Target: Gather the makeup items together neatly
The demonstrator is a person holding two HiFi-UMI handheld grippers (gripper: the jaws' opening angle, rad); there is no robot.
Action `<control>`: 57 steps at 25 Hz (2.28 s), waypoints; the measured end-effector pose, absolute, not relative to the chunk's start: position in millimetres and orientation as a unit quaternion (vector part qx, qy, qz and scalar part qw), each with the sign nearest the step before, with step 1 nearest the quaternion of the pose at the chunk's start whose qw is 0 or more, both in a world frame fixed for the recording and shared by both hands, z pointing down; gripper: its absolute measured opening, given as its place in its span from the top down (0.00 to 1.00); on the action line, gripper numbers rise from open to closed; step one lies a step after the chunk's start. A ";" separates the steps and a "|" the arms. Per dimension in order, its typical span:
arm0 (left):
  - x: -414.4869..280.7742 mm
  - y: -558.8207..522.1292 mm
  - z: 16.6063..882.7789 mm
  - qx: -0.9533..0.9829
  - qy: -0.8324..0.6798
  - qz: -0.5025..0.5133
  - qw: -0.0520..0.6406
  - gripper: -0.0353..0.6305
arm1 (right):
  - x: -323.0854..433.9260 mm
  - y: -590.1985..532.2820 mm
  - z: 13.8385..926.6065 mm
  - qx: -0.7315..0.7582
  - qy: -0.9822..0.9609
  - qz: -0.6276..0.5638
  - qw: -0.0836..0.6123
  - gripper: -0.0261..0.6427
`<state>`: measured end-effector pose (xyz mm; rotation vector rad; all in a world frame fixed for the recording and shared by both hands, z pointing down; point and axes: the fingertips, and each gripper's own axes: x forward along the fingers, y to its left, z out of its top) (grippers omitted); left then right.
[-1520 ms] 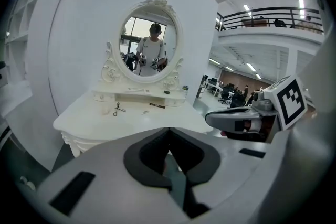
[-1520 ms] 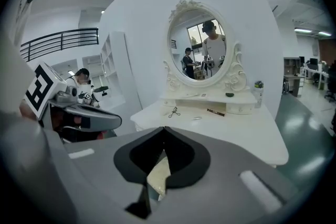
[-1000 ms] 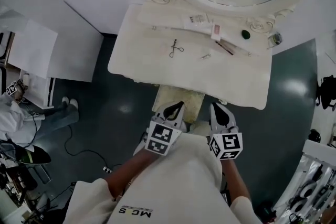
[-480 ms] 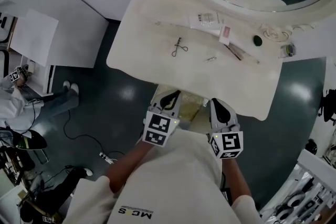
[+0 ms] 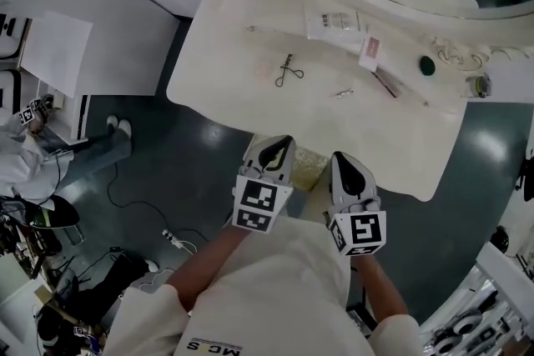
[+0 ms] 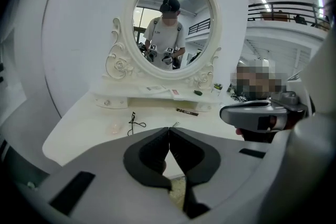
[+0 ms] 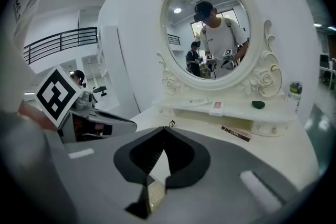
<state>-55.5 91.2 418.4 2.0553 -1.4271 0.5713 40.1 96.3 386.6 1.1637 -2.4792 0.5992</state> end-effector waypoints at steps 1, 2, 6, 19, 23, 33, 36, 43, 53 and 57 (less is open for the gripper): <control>-58.2 88.3 420.0 0.764 -0.539 0.214 0.283 0.93 | 37.7 95.5 388.2 0.407 -0.873 0.210 0.169 0.96; -60.1 85.4 421.6 0.762 -0.542 0.215 0.282 0.93 | 35.8 94.7 389.7 0.405 -0.873 0.210 0.170 0.96; -64.2 73.7 426.7 0.760 -0.549 0.213 0.277 0.93 | 29.8 89.1 395.6 0.401 -0.875 0.210 0.172 0.96; -88.8 47.6 454.6 0.743 -0.566 0.223 0.278 0.93 | 9.2 68.2 412.5 0.394 -0.877 0.219 0.169 0.96; -88.8 35.6 465.1 0.740 -0.567 0.225 0.284 0.82 | 9.3 61.3 418.5 0.389 -0.877 0.221 0.174 0.96; -94.7 9.9 489.8 0.730 -0.576 0.234 0.283 0.82 | 4.5 45.3 429.7 0.380 -0.879 0.231 0.173 0.96; -97.3 3.1 498.8 0.725 -0.578 0.239 0.288 0.82 | 5.6 41.8 431.9 0.380 -0.878 0.234 0.175 0.96; -101.5 -12.4 515.8 0.710 -0.588 0.252 0.295 0.76 | 14.9 36.3 442.7 0.382 -0.874 0.243 0.176 0.96; -107.8 -25.5 536.5 0.696 -0.594 0.266 0.302 0.70 | 12.1 32.4 459.0 0.378 -0.872 0.255 0.177 0.96; -113.6 -33.1 548.8 0.688 -0.599 0.274 0.305 0.70 | 9.5 32.2 463.6 0.376 -0.872 0.258 0.177 0.96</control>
